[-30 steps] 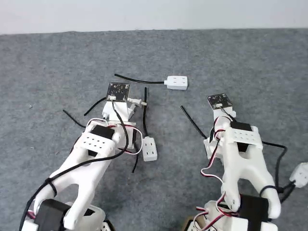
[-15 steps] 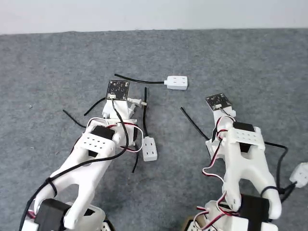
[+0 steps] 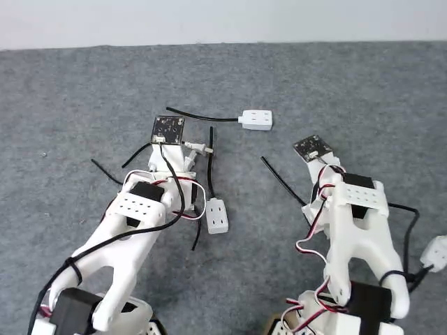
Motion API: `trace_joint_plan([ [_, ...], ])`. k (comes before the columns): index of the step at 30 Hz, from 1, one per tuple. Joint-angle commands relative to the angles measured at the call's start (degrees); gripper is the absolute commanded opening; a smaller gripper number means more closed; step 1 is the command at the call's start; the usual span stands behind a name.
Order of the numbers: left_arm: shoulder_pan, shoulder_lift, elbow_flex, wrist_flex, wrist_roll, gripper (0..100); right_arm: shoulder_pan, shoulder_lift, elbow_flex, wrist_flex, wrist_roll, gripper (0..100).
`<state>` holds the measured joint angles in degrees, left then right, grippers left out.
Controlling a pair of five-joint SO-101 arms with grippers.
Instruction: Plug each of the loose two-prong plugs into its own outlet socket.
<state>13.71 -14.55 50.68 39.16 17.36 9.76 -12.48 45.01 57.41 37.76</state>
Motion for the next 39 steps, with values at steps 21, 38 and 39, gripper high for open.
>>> trace_joint_plan([
  [21, -0.53, 0.53, 0.57, -4.48, -0.44, 2, 2.07, 11.3, -8.35, -3.3, 5.98, 9.2],
  [38, -0.53, 0.53, 0.57, -4.48, -0.44, 2, 0.04, 11.56, -8.18, -3.3, 7.03, 0.8],
  [39, -0.53, 0.53, 0.57, -4.48, -0.44, 2, 0.22, 11.56, -8.18, -3.3, 7.12, 1.3],
])
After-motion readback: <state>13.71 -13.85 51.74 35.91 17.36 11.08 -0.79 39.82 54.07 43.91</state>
